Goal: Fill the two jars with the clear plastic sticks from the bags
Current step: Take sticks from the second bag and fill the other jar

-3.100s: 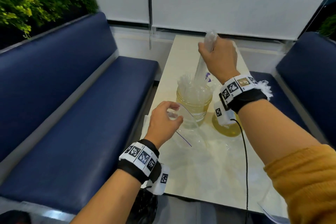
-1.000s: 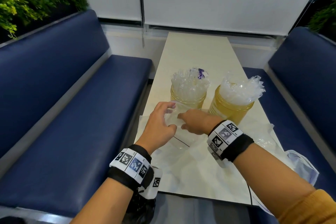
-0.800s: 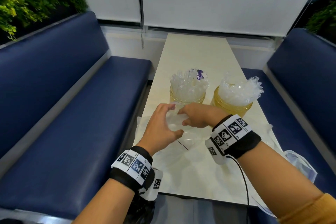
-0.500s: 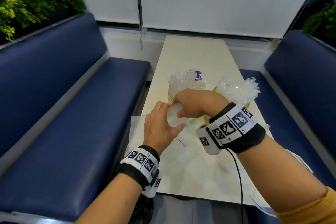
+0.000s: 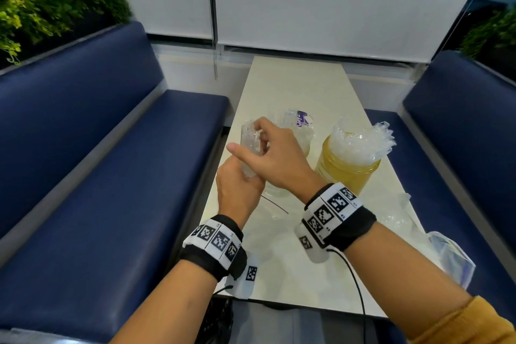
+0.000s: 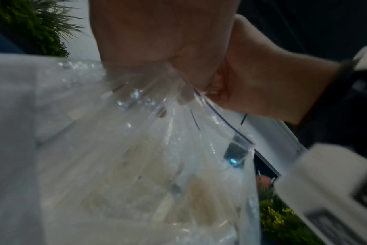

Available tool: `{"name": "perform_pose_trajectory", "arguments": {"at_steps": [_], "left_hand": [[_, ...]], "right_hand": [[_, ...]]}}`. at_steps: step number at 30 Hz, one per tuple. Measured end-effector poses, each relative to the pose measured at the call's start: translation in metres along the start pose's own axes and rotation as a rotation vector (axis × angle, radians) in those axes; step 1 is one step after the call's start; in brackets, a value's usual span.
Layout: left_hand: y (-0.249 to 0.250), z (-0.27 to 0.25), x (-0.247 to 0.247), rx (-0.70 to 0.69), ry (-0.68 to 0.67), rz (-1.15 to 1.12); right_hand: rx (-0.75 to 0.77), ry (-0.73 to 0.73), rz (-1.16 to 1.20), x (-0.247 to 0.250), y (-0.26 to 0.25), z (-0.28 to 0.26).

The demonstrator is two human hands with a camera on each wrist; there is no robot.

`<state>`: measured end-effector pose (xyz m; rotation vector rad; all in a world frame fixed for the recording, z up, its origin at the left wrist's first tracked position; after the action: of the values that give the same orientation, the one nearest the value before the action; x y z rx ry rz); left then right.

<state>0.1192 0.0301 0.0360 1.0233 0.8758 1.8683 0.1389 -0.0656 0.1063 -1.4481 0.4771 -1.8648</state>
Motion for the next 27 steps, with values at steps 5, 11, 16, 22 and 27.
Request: {"name": "perform_pose_trajectory", "arguments": {"at_steps": [5,11,16,22,27], "left_hand": [[-0.008,-0.001,0.000,0.040,0.005,0.029],[-0.019,-0.007,-0.002,0.063,-0.008,-0.080],[-0.022,-0.009,0.001,0.028,-0.008,0.048],[-0.030,-0.011,0.007,0.054,0.005,0.019],[-0.032,-0.008,0.011,0.052,-0.011,0.007]], "right_hand": [[0.064,0.009,-0.076,-0.014,-0.001,-0.010],[0.114,0.141,0.043,0.014,-0.015,0.004],[0.141,0.248,0.168,0.076,-0.042,0.034],[0.183,0.610,0.229,0.166,-0.048,0.062],[0.056,0.723,-0.111,0.152,-0.009,0.089]]}}
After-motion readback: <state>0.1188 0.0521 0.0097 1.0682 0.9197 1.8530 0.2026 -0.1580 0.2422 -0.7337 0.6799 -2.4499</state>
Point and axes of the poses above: each hand's wrist, its own z-axis towards the middle knuckle, its own x-axis out of the back of the hand, y = z × x, the point moved 9 cm from there along z, towards the middle knuckle, and after that the axes turned 9 degrees about -x, right-handed, at the moved point
